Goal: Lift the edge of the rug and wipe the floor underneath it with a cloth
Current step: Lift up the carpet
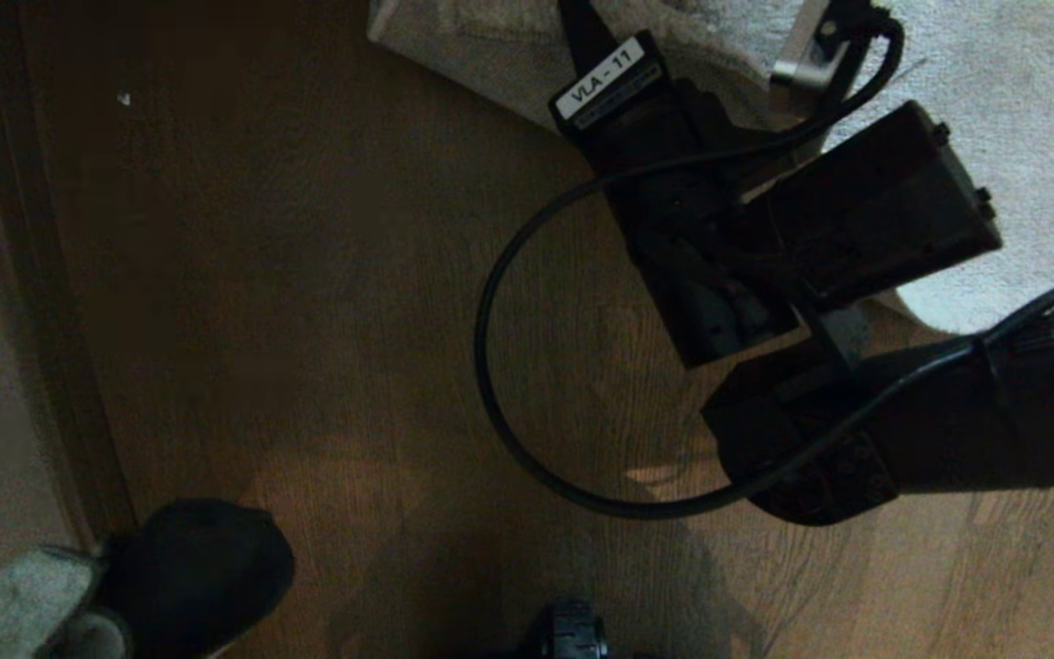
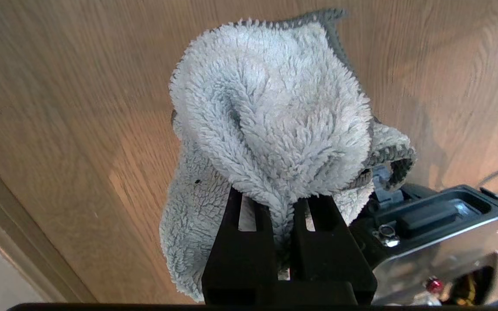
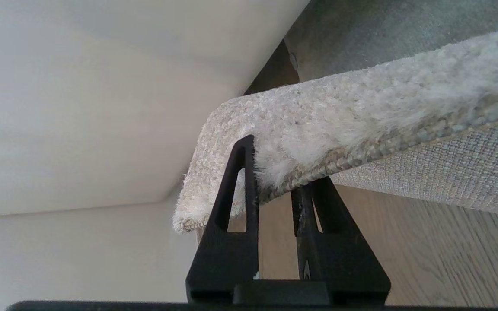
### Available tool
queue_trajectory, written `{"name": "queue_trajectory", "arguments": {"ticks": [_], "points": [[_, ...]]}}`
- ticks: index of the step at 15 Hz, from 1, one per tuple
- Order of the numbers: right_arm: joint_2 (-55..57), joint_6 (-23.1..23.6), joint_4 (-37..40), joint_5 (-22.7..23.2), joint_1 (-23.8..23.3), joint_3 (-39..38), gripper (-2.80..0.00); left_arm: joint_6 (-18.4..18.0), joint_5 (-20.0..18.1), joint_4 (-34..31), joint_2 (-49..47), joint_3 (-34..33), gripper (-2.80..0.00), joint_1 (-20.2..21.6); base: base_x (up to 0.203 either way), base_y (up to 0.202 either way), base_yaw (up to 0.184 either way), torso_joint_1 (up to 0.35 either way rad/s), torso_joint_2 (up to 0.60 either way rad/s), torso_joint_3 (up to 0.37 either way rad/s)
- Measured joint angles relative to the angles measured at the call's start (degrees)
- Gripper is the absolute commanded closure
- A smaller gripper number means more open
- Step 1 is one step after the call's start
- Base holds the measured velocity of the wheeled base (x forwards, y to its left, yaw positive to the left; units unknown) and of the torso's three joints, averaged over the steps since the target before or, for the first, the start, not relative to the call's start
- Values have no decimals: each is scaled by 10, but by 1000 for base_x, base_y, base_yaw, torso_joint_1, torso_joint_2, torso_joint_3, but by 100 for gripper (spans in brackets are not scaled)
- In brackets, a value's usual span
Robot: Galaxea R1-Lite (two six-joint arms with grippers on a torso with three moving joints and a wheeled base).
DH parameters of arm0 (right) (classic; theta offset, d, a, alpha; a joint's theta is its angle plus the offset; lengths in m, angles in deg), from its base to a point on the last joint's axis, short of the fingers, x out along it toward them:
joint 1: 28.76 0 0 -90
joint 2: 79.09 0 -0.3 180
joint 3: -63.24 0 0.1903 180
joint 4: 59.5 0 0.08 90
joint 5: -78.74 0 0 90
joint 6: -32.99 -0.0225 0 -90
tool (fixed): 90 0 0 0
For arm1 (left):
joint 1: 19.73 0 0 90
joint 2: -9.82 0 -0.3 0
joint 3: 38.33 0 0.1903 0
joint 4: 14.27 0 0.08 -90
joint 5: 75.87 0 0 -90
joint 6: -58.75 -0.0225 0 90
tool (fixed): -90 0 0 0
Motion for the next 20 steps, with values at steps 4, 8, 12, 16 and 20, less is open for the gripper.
{"name": "queue_trajectory", "arguments": {"ticks": [4,8,12,16,20], "points": [[4,0,0,0,-1,-1,0,0,-14,1,-80,38,0,-8,0,0,0,0,0,0],[8,1,0,0,-8,-2,0,3,-13,56,-182,69,0,-54,0,0,0,0,0,0],[11,-1,0,1,-20,1,0,6,1,191,-309,77,0,-117,0,0,0,0,0,0],[14,-1,-1,1,-37,1,0,47,68,289,-418,95,0,-207,0,0,0,0,0,0],[20,-2,-1,1,-47,1,0,118,172,375,-512,126,0,-298,0,0,0,0,0,0]]}}
